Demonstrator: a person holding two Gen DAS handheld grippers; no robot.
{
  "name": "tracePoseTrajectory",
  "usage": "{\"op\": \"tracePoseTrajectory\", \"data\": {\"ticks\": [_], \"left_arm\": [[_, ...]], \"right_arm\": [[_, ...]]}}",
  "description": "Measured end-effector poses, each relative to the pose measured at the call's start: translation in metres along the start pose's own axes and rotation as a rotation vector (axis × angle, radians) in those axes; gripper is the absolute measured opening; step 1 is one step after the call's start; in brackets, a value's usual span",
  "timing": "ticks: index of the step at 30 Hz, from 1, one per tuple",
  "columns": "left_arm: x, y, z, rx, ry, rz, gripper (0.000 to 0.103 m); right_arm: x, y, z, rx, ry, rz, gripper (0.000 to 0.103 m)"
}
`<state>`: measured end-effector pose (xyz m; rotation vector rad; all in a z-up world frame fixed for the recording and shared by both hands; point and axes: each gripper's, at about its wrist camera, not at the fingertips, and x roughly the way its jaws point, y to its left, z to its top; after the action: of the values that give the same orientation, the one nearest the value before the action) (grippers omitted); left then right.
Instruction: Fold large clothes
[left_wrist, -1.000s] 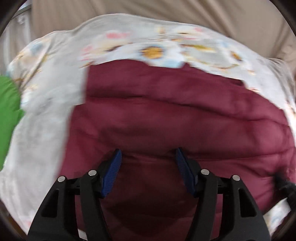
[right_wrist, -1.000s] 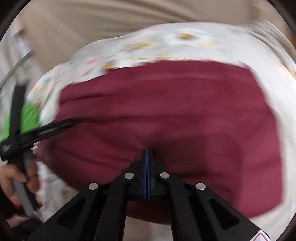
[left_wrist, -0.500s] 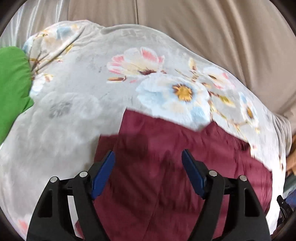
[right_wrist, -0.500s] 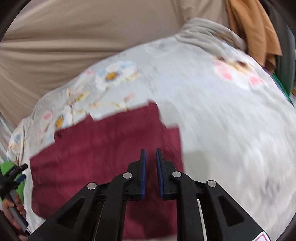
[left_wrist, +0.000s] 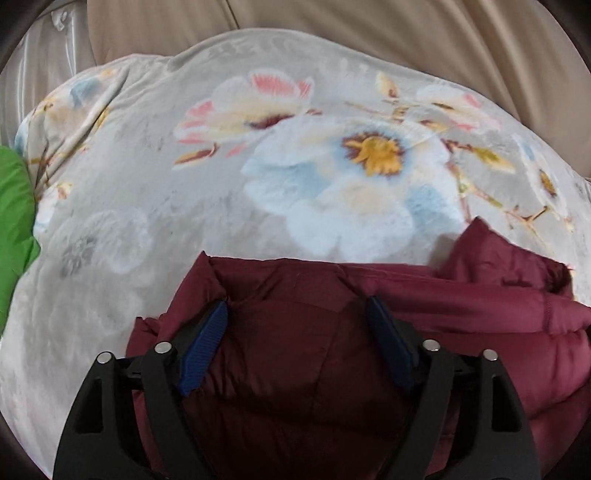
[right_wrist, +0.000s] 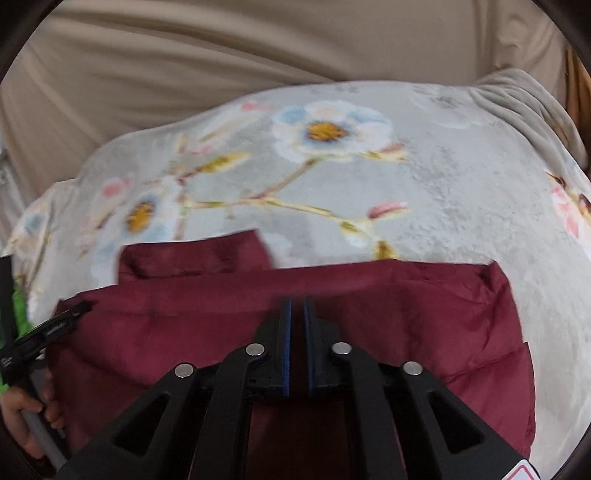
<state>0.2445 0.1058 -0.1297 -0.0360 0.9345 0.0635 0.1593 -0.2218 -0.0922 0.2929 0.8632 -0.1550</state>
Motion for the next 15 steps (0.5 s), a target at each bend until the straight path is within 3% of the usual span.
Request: {"op": "tracePoseTrajectory", "data": {"ticks": [2,5,9,15], "left_arm": [[0.006,0.002,-0.001,0.005,0.005,-0.009,0.082],[0.013,-0.002,-0.003,0.024,0.0,-0.009,0.085],[0.018,-0.006,-0.008,0.027,-0.022,0.01,0.086],[0.02,-0.008,-0.012,0.034,-0.057,0.026,0.087]], "right_arm": [[0.012,-0.036,-0.001,0.111,-0.002,-0.045,0.0],[0.022,-0.074,-0.007,0.246,-0.005,0.051,0.0],[0.029,-0.055,-0.016,0.13,-0.031,-0.03,0.0],[0.033,-0.062,-0.021,0.155,-0.052,0.011,0.0]]}}
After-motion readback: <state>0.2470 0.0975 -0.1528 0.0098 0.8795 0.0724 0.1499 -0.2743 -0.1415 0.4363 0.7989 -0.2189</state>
